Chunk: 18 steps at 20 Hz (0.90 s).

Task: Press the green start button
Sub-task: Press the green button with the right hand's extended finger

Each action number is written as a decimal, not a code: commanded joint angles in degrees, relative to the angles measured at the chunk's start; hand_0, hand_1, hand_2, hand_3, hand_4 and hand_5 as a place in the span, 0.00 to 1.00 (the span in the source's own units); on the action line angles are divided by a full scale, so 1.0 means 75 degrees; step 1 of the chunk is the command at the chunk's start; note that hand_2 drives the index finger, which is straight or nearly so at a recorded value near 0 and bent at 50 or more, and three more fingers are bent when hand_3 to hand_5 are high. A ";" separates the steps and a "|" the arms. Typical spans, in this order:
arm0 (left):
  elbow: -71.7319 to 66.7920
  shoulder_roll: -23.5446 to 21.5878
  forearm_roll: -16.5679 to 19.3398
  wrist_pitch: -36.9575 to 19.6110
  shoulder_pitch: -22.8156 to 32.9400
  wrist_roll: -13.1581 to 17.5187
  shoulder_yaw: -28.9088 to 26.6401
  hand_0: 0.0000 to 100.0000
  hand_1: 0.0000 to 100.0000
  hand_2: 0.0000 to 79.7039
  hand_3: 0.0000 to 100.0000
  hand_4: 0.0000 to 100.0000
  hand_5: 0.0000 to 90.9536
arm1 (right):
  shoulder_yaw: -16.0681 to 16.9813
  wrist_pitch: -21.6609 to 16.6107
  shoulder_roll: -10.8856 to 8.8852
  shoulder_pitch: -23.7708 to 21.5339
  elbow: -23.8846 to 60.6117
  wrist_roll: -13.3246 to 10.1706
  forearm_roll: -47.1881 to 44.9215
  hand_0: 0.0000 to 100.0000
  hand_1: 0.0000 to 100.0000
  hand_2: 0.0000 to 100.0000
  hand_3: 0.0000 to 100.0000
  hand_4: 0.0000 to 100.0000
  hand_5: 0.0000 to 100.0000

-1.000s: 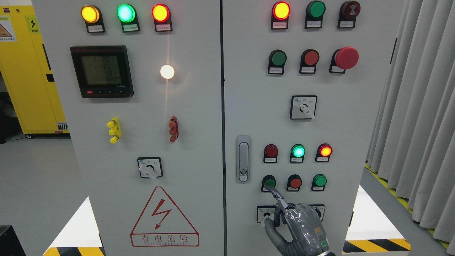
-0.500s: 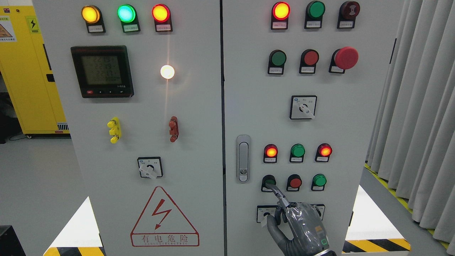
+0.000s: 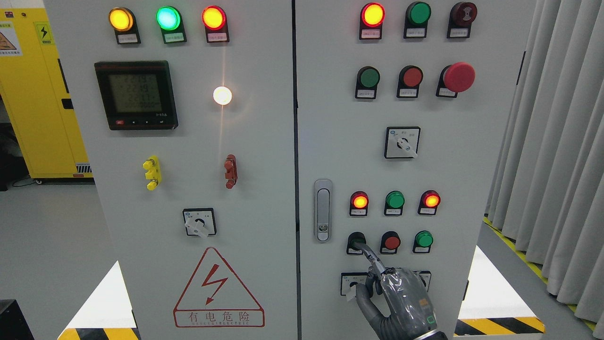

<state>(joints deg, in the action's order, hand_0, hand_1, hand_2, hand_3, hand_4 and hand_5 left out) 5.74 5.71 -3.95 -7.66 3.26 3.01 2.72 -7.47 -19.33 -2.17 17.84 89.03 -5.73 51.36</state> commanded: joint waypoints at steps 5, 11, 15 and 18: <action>0.0008 0.0000 0.0000 0.0002 -0.0001 -0.0002 0.0000 0.12 0.56 0.00 0.00 0.00 0.00 | 0.0012 -0.0059 0.0055 -0.0058 0.0187 -0.0044 -0.0028 0.81 0.90 0.00 0.83 0.91 0.90; -0.0004 0.0000 0.0000 0.0002 -0.0001 -0.0002 0.0000 0.12 0.56 0.00 0.00 0.00 0.00 | -0.0024 -0.0071 0.0055 -0.0199 0.0621 -0.0056 -0.0344 0.85 0.91 0.00 0.83 0.90 0.88; -0.0004 0.0000 0.0000 0.0002 -0.0001 -0.0002 0.0000 0.12 0.56 0.00 0.00 0.00 0.00 | -0.0059 -0.0129 0.0055 -0.0374 0.0762 -0.0079 -0.0344 0.87 0.90 0.00 0.83 0.89 0.87; -0.0004 0.0000 0.0000 0.0002 -0.0001 -0.0002 0.0000 0.12 0.56 0.00 0.00 0.00 0.00 | -0.0082 -0.0316 0.0055 -0.0479 0.0809 -0.0278 -0.0356 0.87 0.90 0.00 0.81 0.88 0.86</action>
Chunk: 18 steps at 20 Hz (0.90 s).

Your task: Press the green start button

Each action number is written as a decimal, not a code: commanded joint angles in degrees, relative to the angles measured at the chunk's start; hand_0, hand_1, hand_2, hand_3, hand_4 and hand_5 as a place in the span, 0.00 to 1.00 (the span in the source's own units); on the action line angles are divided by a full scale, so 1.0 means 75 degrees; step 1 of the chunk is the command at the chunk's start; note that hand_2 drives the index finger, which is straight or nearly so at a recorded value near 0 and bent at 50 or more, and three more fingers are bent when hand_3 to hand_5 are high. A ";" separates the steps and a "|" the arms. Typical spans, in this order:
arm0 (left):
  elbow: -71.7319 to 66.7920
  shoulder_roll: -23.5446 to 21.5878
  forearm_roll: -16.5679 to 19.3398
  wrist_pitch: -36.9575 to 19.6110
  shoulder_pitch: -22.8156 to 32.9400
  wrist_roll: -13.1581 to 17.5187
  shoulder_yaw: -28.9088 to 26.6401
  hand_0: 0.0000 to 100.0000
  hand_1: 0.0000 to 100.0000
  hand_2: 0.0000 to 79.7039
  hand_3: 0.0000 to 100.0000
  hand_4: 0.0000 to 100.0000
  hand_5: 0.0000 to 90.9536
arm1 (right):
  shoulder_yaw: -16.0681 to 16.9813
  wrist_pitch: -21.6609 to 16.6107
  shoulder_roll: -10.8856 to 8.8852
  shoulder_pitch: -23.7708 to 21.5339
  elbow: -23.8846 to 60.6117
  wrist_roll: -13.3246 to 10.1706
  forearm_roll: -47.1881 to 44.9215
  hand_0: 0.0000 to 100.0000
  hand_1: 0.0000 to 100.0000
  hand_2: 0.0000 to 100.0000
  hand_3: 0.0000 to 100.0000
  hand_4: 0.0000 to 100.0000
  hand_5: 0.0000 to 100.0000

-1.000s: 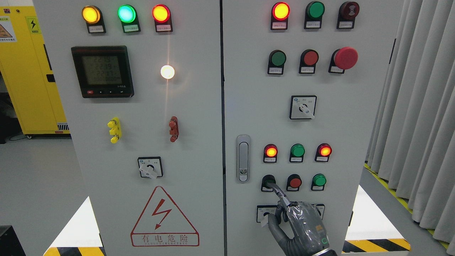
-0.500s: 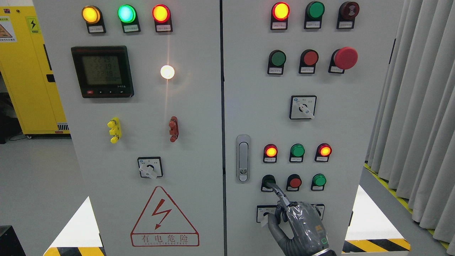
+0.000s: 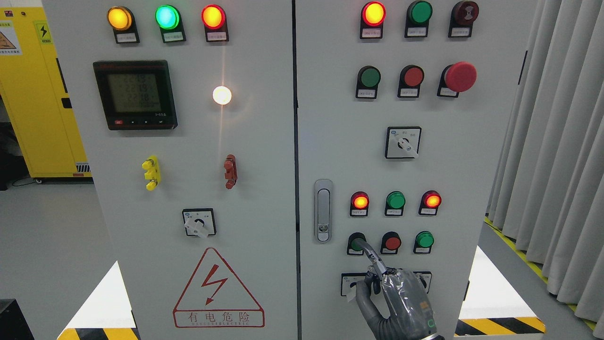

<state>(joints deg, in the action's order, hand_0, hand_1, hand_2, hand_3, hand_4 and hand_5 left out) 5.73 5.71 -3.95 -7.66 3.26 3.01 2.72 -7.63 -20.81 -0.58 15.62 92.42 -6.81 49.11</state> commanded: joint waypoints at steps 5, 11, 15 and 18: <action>-0.0003 0.0000 0.0000 0.0002 -0.0001 -0.0003 0.0000 0.12 0.56 0.00 0.00 0.00 0.00 | -0.0177 -0.0191 -0.0193 -0.0746 0.0954 -0.0065 -0.1400 0.84 0.85 0.00 0.64 0.74 0.74; -0.0003 0.0000 0.0000 0.0002 -0.0001 -0.0003 0.0000 0.12 0.56 0.00 0.00 0.00 0.00 | -0.0598 -0.0144 -0.0240 -0.1531 0.1528 0.0438 -0.3896 0.81 0.80 0.02 0.33 0.41 0.39; 0.0009 0.0000 0.0000 0.0002 -0.0001 -0.0003 0.0000 0.12 0.56 0.00 0.00 0.00 0.00 | -0.0705 -0.0132 -0.0251 -0.2000 0.1834 0.0522 -0.4625 0.84 0.74 0.00 0.18 0.27 0.22; -0.0003 0.0000 0.0000 0.0002 -0.0001 -0.0003 0.0000 0.12 0.56 0.00 0.00 0.00 0.00 | -0.0693 -0.0132 -0.0251 -0.2024 0.1834 0.0522 -0.4813 0.80 0.71 0.00 0.09 0.18 0.14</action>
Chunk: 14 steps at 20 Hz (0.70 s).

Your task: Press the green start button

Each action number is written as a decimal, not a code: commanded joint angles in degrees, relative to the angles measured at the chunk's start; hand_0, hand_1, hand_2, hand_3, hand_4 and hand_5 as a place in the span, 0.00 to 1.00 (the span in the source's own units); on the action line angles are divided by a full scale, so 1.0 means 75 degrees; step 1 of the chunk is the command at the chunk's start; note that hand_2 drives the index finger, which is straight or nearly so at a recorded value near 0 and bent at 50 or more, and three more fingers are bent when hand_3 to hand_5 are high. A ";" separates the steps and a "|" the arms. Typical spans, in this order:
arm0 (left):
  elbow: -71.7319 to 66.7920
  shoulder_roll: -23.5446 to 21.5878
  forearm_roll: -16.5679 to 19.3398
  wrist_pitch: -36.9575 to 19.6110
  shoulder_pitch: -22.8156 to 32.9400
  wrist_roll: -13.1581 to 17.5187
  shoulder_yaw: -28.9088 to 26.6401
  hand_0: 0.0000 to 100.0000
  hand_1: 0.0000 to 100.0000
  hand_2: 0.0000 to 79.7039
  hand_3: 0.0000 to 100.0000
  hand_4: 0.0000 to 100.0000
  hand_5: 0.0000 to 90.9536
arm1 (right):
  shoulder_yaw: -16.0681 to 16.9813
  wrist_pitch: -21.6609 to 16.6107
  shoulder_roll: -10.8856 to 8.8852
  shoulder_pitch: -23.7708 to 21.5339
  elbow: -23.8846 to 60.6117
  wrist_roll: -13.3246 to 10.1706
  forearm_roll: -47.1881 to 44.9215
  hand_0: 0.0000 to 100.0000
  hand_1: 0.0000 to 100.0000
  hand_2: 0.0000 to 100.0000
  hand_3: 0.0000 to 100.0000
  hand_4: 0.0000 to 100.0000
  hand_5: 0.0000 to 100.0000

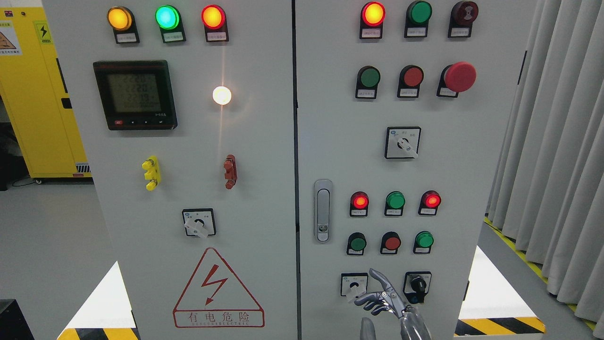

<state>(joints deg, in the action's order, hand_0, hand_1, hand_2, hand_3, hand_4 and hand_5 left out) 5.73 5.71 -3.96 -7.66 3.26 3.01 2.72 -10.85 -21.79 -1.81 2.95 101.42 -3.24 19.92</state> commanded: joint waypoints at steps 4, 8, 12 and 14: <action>0.0009 0.0000 0.0000 0.0002 0.0011 -0.0002 0.0000 0.12 0.56 0.00 0.00 0.00 0.00 | -0.0288 0.0010 -0.0099 -0.0335 0.0610 0.0034 -0.0957 0.71 0.70 0.00 0.07 0.15 0.10; 0.0009 0.0000 0.0000 0.0002 -0.0001 -0.0002 0.0000 0.12 0.56 0.00 0.00 0.00 0.00 | -0.0299 -0.0002 -0.0099 -0.0440 0.0621 0.0034 -0.0957 0.67 0.69 0.00 0.07 0.15 0.10; -0.0002 0.0000 0.0000 0.0002 -0.0001 -0.0002 0.0000 0.12 0.56 0.00 0.00 0.00 0.00 | -0.0311 -0.0002 -0.0099 -0.0452 0.0610 0.0022 -0.0957 0.65 0.69 0.00 0.07 0.15 0.09; -0.0002 0.0000 0.0000 0.0002 -0.0001 -0.0002 0.0000 0.12 0.56 0.00 0.00 0.00 0.00 | -0.0311 -0.0002 -0.0099 -0.0464 0.0598 0.0022 -0.0957 0.64 0.69 0.00 0.07 0.15 0.09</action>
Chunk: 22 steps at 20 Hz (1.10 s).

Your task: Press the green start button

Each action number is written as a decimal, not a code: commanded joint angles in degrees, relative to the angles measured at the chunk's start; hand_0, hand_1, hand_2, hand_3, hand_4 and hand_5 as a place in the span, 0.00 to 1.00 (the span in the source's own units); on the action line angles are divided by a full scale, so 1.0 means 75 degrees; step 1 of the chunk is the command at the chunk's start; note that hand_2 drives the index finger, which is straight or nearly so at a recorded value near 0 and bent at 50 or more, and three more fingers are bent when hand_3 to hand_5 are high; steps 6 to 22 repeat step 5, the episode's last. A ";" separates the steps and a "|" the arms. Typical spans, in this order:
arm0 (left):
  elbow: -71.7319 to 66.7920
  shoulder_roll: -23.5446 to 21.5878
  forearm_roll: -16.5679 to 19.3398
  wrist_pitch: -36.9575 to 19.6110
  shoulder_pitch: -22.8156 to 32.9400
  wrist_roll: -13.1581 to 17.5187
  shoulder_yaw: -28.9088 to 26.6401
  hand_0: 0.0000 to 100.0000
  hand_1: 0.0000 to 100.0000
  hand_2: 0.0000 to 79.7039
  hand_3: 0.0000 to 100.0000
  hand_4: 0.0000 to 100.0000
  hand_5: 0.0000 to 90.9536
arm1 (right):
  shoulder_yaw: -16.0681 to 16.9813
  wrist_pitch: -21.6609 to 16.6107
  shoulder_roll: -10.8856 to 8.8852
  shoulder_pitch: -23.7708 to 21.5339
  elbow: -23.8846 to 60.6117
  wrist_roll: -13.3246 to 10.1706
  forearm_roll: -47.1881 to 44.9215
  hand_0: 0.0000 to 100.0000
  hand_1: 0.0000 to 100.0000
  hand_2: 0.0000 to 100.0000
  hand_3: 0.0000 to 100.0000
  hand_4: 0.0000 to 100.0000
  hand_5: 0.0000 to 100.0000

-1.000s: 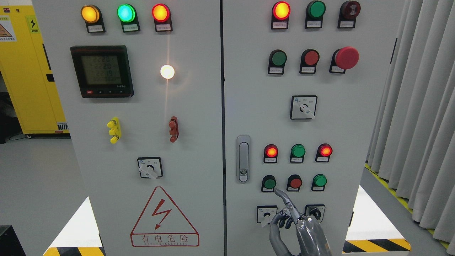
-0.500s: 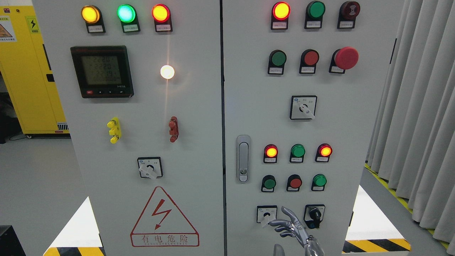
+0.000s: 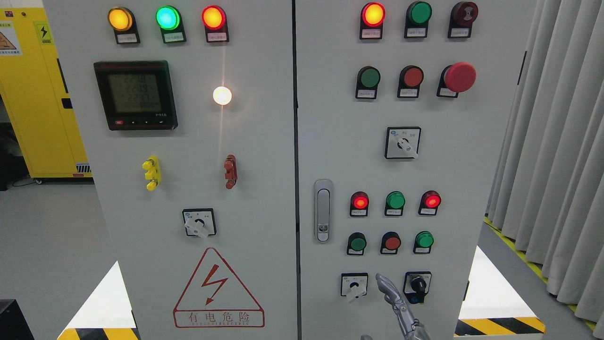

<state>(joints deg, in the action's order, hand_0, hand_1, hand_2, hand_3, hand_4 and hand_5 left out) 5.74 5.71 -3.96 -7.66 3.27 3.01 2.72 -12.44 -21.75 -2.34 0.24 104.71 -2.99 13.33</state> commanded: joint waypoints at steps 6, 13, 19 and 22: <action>-0.0004 0.0000 0.0000 0.0002 -0.0002 -0.0002 0.0000 0.12 0.56 0.00 0.00 0.00 0.00 | -0.0099 -0.0007 -0.0027 -0.0114 0.0149 -0.0011 -0.0078 0.62 0.69 0.00 0.08 0.15 0.09; -0.0004 0.0000 0.0000 0.0002 -0.0002 -0.0002 0.0000 0.12 0.56 0.00 0.00 0.00 0.00 | -0.0099 -0.0007 -0.0027 -0.0114 0.0149 -0.0011 -0.0078 0.62 0.69 0.00 0.08 0.15 0.09; -0.0004 0.0000 0.0000 0.0002 -0.0002 -0.0002 0.0000 0.12 0.56 0.00 0.00 0.00 0.00 | -0.0099 -0.0007 -0.0027 -0.0114 0.0149 -0.0011 -0.0078 0.62 0.69 0.00 0.08 0.15 0.09; -0.0004 0.0000 0.0000 0.0002 -0.0002 -0.0002 0.0000 0.12 0.56 0.00 0.00 0.00 0.00 | -0.0099 -0.0007 -0.0027 -0.0114 0.0149 -0.0011 -0.0078 0.62 0.69 0.00 0.08 0.15 0.09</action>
